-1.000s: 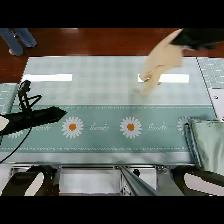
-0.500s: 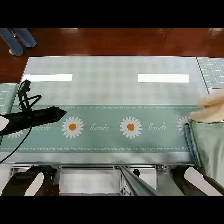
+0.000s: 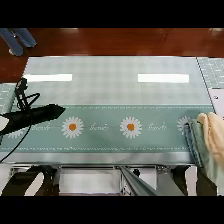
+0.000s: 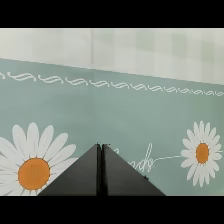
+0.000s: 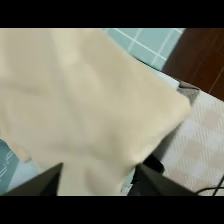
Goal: Fold the shirts.
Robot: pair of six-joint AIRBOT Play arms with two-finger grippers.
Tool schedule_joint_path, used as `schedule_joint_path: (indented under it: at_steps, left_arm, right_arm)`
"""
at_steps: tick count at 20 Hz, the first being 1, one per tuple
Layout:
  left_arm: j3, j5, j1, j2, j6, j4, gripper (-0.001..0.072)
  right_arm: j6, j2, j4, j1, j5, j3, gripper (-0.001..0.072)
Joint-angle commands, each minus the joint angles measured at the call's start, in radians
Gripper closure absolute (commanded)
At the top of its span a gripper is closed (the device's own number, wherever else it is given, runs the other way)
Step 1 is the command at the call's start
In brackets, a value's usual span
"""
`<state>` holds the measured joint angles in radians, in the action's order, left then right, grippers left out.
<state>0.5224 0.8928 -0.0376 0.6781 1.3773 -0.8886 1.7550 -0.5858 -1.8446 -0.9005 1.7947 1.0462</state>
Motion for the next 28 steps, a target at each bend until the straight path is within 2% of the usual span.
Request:
schedule_joint_path:
  at_steps: [1,3,5,6,8,9,10,12,13,15,16,17,19,21,28]
  left_arm:
    - [0.007,-0.028,-0.001,0.002,0.000,0.000,0.0680]
    - [0.074,-0.029,-0.013,0.026,-0.001,-0.001,0.0681]
    - [0.216,-0.023,-0.024,0.079,0.000,0.000,0.0680]
    - [0.319,-0.006,-0.023,0.117,0.000,0.000,0.0681]
    - [0.560,0.066,-0.010,0.215,0.000,0.001,0.0681]
    - [0.685,0.106,0.008,0.270,0.000,0.001,0.0682]
    - [0.818,0.149,0.034,0.329,0.002,0.000,0.0682]
    - [1.014,0.215,0.105,0.428,0.008,-0.010,0.0682]
    - [1.069,0.245,0.147,0.466,0.033,-0.053,0.0682]
    - [1.050,0.297,0.232,0.502,0.086,-0.223,0.0682]
    - [0.992,0.318,0.267,0.510,0.135,-0.335,0.0682]
    - [0.915,0.323,0.286,0.513,0.183,-0.423,0.0682]
    - [0.747,0.322,0.279,0.513,0.224,-0.533,0.0680]
    - [0.644,0.322,0.240,0.513,0.226,-0.541,0.0680]
    - [0.607,0.320,0.206,0.517,0.225,-0.541,0.0680]
  right_arm:
    - [0.033,0.029,-0.029,-0.026,-0.090,-0.076,0.0086]
    - [-0.006,-0.060,0.054,-0.026,-0.143,0.045,0.0088]
    - [-0.023,-0.172,0.225,-0.026,-0.190,0.216,0.0109]
    - [-0.024,-0.235,0.353,-0.012,-0.215,0.313,0.0232]
    - [-0.051,-0.347,0.632,0.082,-0.293,0.474,0.0607]
    - [-0.085,-0.388,0.763,0.159,-0.359,0.522,0.0681]
    - [-0.099,-0.419,0.858,0.273,-0.443,0.544,0.0681]
    - [-0.152,-0.471,0.863,0.547,-0.536,0.543,0.0681]
    - [-0.187,-0.508,0.791,0.690,-0.533,0.541,0.0681]
    - [-0.192,-0.592,0.534,0.976,-0.524,0.474,0.0681]
    - [-0.163,-0.633,0.412,1.077,-0.528,0.412,0.0681]
    - [-0.088,-0.680,0.286,1.150,-0.540,0.335,0.0683]
    - [0.013,-0.760,0.180,1.183,-0.546,0.217,0.0683]
    - [0.072,-0.811,0.162,1.153,-0.546,0.160,0.0683]
    - [0.088,-0.824,0.152,1.106,-0.546,0.156,0.0682]
